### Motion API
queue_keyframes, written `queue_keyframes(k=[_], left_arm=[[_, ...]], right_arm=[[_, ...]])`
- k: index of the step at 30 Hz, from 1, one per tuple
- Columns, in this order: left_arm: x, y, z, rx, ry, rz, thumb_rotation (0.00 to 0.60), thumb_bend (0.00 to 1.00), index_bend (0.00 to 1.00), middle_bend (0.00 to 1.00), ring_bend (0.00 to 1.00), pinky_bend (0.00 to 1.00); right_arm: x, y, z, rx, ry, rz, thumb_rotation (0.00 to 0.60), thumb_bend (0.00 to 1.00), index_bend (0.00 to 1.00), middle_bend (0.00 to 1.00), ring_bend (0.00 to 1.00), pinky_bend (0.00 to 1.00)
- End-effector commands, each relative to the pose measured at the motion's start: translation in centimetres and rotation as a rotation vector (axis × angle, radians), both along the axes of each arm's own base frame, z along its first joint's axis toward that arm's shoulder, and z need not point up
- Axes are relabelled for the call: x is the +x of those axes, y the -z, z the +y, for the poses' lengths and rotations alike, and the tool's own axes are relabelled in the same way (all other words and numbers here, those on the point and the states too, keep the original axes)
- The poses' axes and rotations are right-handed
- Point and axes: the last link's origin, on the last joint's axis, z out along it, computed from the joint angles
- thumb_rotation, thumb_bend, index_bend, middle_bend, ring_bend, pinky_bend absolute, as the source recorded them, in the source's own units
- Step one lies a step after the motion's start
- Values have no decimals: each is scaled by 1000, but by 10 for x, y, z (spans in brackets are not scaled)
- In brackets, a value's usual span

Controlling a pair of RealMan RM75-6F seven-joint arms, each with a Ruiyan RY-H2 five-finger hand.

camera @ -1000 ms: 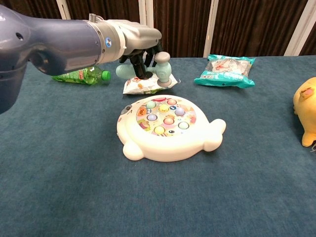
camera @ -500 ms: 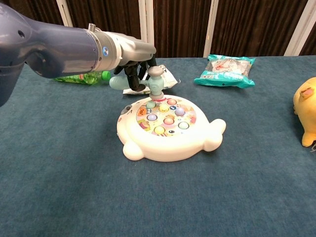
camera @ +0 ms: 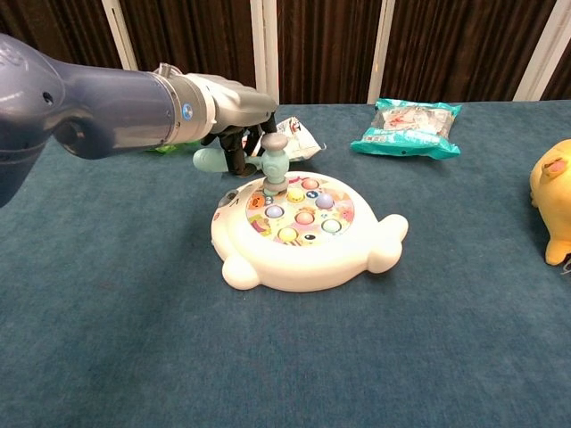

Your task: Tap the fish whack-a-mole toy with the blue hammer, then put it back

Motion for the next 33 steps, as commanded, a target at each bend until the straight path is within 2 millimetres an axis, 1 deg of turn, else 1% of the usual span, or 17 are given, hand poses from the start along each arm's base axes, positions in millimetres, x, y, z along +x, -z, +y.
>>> queue_keyframes(k=[1, 7, 10, 15, 22, 28, 33], left_arm=[[-4, 1, 1, 2, -7, 6, 600, 721, 668, 545, 489, 670], [-10, 6, 1, -6, -16, 11, 600, 720, 668, 545, 489, 670], [-11, 7, 1, -7, -14, 5, 600, 720, 668, 545, 489, 670], [-4, 0, 2, 5, -1, -27, 600, 720, 668, 545, 489, 670], [12, -11, 2, 16, 26, -63, 600, 720, 668, 545, 489, 670], [17, -10, -3, 0, 43, -52, 600, 720, 668, 545, 489, 670], [14, -2, -8, -23, 39, -35, 600, 721, 668, 545, 489, 670]], right_arm=[[0, 0, 0, -1, 0, 0, 600, 188, 0, 0, 0, 0], [0, 0, 0, 0, 0, 0, 600, 188, 0, 0, 0, 0], [0, 0, 0, -1, 0, 0, 600, 189, 0, 0, 0, 0], [0, 0, 1, -2, 1, 0, 600, 188, 0, 0, 0, 0], [0, 0, 1, 1, 1, -3, 600, 188, 0, 0, 0, 0], [0, 0, 0, 2, 4, -6, 600, 188, 0, 0, 0, 0], [0, 0, 0, 2, 2, -6, 600, 188, 0, 0, 0, 0]])
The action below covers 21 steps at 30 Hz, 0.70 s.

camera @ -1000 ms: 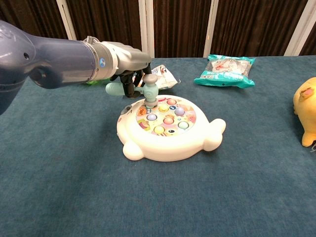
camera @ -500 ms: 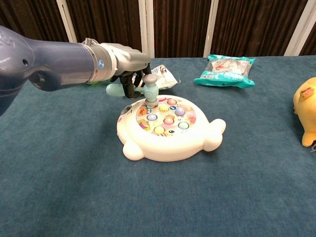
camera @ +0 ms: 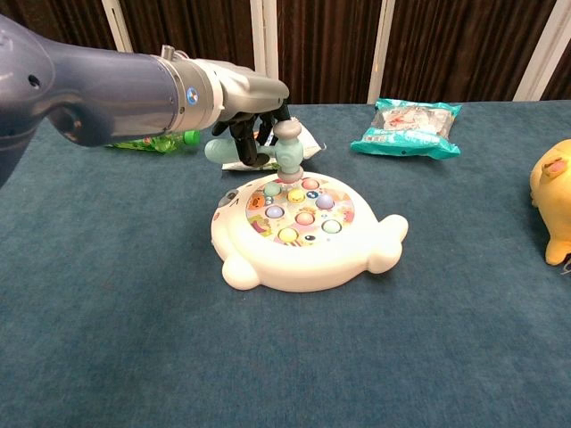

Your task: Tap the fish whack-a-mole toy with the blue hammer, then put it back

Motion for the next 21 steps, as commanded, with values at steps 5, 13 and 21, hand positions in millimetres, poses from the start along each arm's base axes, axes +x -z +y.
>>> queue_keyframes(k=[5, 13, 21], left_arm=[[-3, 8, -3, -14, -2, 19, 600, 720, 668, 545, 489, 670], [-3, 15, -4, -30, 3, 23, 600, 723, 668, 546, 489, 670], [-4, 19, -4, -35, -5, 43, 600, 724, 668, 546, 489, 670]], right_arm=[[0, 0, 0, -1, 1, -2, 600, 188, 0, 0, 0, 0], [0, 0, 1, 1, 2, -4, 600, 188, 0, 0, 0, 0], [0, 0, 0, 3, 3, -10, 600, 187, 0, 0, 0, 0]])
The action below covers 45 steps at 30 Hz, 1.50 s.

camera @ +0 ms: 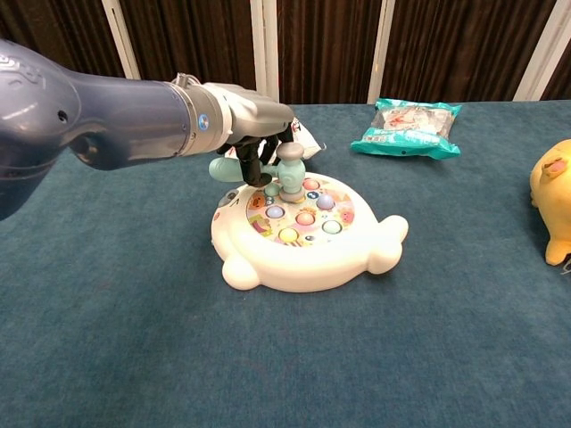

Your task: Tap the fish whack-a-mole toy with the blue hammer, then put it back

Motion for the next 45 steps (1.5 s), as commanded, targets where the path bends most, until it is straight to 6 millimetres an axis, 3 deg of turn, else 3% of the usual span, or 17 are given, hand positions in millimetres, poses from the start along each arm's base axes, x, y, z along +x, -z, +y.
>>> queue_keyframes(k=[1, 12, 19, 24, 35, 42, 45], left_arm=[[0, 0, 0, -1, -2, 4, 600, 724, 668, 546, 489, 670], [7, -6, 0, 10, 2, -29, 600, 724, 668, 547, 489, 670], [13, -23, 3, 39, -1, -79, 600, 723, 668, 546, 489, 670], [5, -39, 4, 61, -11, -93, 600, 724, 668, 546, 489, 670], [-59, -69, -10, 77, -58, -76, 600, 723, 665, 544, 486, 670], [-122, -78, -25, 69, -116, -82, 600, 723, 661, 544, 486, 670], [-139, -80, -28, 71, -114, -68, 600, 723, 660, 543, 486, 670]], right_arm=[[0, 0, 0, 1, -1, 0, 600, 188, 0, 0, 0, 0], [1, 0, 1, 1, -3, 0, 600, 188, 0, 0, 0, 0], [1, 0, 1, -1, -6, 2, 600, 188, 0, 0, 0, 0], [0, -1, 1, -3, -5, 3, 600, 188, 0, 0, 0, 0], [2, 0, 2, -3, -19, 21, 600, 188, 0, 0, 0, 0], [3, 2, 3, -3, -29, 36, 600, 188, 0, 0, 0, 0], [2, 2, 3, -4, -29, 40, 600, 188, 0, 0, 0, 0]])
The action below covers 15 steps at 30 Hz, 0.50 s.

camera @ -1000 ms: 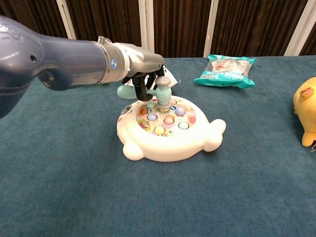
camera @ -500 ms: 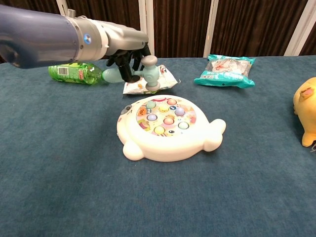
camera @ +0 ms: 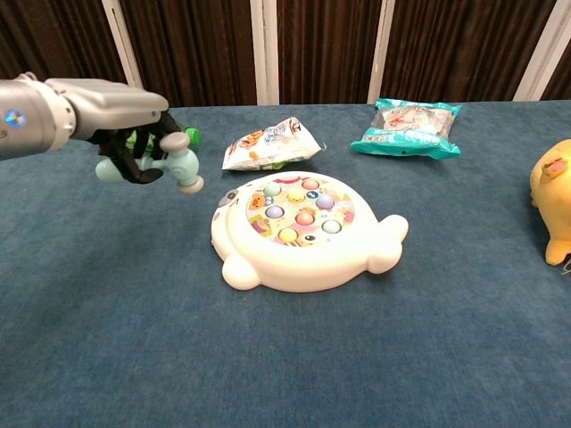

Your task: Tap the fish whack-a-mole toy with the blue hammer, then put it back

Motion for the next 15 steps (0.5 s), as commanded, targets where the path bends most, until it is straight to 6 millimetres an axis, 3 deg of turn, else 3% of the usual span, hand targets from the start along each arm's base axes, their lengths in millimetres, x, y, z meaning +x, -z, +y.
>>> queue_keyframes(k=[1, 15], left_arm=[[-30, -5, -4, 2, -8, 21, 600, 723, 659, 543, 486, 670], [-80, 9, -8, -27, -25, 41, 600, 722, 643, 535, 486, 670]], right_arm=[[0, 0, 0, -1, 1, 1, 600, 189, 0, 0, 0, 0], [0, 3, -1, 10, 1, 9, 600, 188, 0, 0, 0, 0]])
